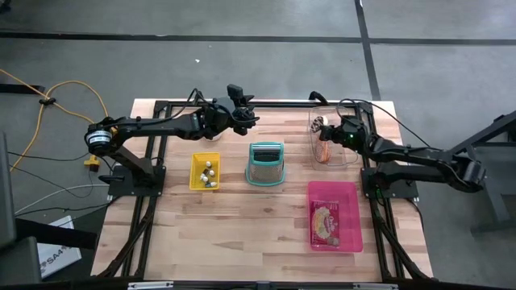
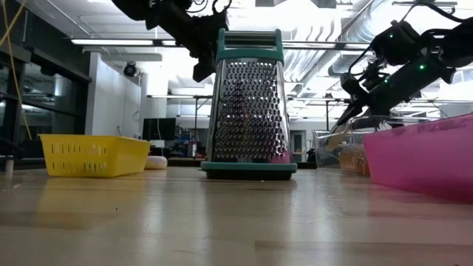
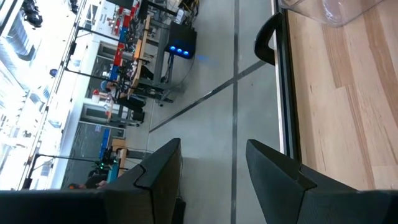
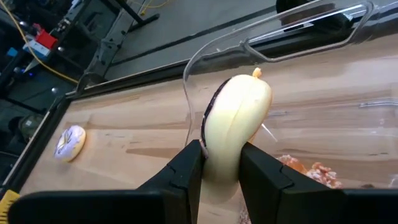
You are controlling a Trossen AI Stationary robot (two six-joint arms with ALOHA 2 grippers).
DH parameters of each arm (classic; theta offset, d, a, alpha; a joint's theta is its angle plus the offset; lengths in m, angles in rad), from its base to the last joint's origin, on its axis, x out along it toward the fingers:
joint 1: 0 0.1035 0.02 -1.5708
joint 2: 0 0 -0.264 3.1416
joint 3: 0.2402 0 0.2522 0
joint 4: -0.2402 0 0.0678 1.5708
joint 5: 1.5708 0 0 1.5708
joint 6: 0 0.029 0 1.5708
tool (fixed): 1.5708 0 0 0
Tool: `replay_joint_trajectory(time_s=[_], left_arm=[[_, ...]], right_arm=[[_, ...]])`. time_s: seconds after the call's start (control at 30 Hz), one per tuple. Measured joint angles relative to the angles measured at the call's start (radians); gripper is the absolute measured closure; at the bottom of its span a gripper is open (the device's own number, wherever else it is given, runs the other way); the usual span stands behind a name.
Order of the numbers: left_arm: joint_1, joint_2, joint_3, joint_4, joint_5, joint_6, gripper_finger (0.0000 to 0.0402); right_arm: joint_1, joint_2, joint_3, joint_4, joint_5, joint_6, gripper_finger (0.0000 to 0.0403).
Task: Pick & Place Food Item
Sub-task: Put the dark brown donut into the transparent bin, then put the purple donut into the transparent bin
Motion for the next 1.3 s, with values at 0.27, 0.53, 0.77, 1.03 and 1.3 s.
replay_joint_trajectory(time_s=[0.27,0.53,0.77,1.03,1.3], left_arm=[[0.000,0.000,0.000,0.000,0.000,0.000,0.0226],[0.000,0.000,0.000,0.000,0.000,0.001,0.0226],[0.000,0.000,0.000,0.000,0.000,0.001,0.0226],[0.000,0.000,0.000,0.000,0.000,0.001,0.0226],[0.000,0.000,0.000,0.000,0.000,0.001,0.0226]], right_arm=[[0.000,0.002,0.000,0.005,-0.002,-0.033,0.0312],[0.000,0.002,0.000,0.012,-0.002,-0.049,0.0256],[0.000,0.002,0.000,0.030,0.001,-0.049,0.0228],[0.000,0.002,0.000,0.034,0.023,-0.060,0.0228],[0.000,0.002,0.000,0.058,0.022,-0.082,0.0229]])
